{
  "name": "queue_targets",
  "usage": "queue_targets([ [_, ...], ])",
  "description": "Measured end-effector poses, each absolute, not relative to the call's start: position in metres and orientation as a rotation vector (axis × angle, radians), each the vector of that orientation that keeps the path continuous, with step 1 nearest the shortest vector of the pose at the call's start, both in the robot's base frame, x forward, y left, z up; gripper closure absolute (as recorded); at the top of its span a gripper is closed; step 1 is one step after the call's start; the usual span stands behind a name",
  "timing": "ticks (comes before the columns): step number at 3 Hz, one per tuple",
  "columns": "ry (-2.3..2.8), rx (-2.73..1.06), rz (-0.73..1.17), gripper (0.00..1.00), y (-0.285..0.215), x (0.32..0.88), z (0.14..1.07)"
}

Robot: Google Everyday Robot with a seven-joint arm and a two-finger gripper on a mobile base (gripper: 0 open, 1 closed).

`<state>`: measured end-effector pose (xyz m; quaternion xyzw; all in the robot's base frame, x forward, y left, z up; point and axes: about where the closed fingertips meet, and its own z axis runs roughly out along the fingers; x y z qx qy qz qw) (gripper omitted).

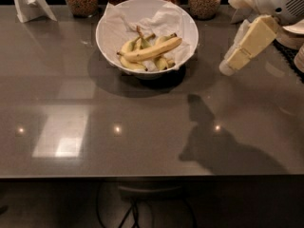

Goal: Pick banana from white bowl

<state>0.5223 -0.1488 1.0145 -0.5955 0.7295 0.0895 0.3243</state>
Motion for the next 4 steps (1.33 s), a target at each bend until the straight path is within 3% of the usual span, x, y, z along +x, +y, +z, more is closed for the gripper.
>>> queue_targets([
  [2, 1.780, -1.609, 0.394, 0.00, -0.073, 0.575, 1.021],
  [4, 1.756, -1.613, 0.376, 0.00, -0.070, 0.586, 1.016],
])
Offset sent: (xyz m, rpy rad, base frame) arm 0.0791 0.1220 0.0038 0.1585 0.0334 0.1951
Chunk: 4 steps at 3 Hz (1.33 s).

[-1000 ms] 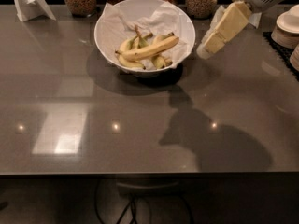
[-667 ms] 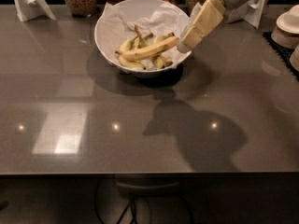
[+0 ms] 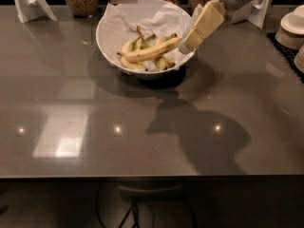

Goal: Pick banana from white bowl

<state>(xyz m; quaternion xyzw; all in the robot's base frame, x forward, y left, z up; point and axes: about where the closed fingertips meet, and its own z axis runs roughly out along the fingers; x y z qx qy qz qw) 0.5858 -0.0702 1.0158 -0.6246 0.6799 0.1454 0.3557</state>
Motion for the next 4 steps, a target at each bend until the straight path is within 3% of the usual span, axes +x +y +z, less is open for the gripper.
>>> queue_targets([
  [3, 1.760, -1.671, 0.426, 0.00, -0.046, 0.638, 0.969],
  [4, 1.784, -1.691, 0.462, 0.05, -0.041, 0.645, 0.950],
])
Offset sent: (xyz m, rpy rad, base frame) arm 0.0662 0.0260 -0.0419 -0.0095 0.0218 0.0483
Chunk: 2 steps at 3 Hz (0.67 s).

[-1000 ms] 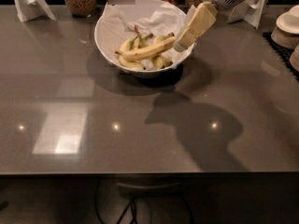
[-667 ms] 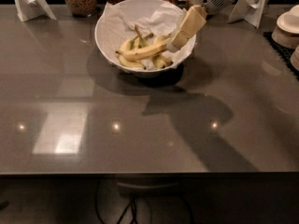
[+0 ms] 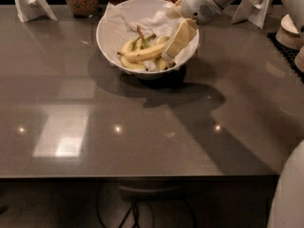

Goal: Pick banana from white bowl

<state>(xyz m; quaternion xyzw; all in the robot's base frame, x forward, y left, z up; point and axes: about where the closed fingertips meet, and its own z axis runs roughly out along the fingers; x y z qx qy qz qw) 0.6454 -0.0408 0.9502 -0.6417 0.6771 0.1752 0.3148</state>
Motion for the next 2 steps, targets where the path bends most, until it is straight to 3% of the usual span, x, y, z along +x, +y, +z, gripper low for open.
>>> queue_targets([
  [2, 1.850, -1.705, 0.512, 0.41, -0.041, 0.655, 0.918],
])
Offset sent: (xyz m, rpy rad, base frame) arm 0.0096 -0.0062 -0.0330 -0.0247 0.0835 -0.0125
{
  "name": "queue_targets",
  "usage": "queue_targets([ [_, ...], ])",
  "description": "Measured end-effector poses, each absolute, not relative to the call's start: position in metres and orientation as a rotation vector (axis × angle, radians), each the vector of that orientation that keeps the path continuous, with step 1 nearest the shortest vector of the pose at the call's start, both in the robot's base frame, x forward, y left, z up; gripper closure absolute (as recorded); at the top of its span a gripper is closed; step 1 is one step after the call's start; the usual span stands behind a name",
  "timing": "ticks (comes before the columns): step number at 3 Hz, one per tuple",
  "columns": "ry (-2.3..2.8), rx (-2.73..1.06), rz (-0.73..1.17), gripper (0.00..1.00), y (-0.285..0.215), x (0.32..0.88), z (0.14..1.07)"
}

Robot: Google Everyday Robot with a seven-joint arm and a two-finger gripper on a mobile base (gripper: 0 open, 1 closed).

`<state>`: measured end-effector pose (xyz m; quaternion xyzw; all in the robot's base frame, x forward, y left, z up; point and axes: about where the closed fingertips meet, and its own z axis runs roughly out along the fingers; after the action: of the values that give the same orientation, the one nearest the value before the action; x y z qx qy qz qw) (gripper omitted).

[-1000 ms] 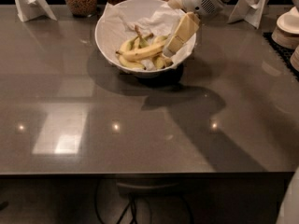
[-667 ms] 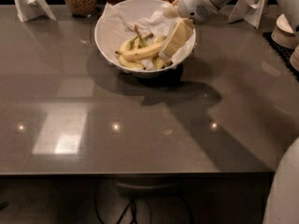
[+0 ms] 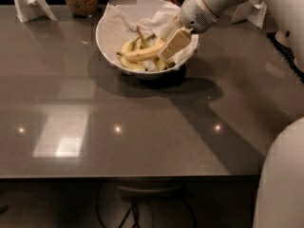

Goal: Pick banana from white bowl

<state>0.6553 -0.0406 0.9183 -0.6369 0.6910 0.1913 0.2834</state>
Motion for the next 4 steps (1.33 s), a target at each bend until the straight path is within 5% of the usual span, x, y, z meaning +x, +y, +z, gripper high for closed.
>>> queue_targets([
  [4, 1.828, -1.817, 0.551, 0.42, -0.010, 0.679, 0.903],
])
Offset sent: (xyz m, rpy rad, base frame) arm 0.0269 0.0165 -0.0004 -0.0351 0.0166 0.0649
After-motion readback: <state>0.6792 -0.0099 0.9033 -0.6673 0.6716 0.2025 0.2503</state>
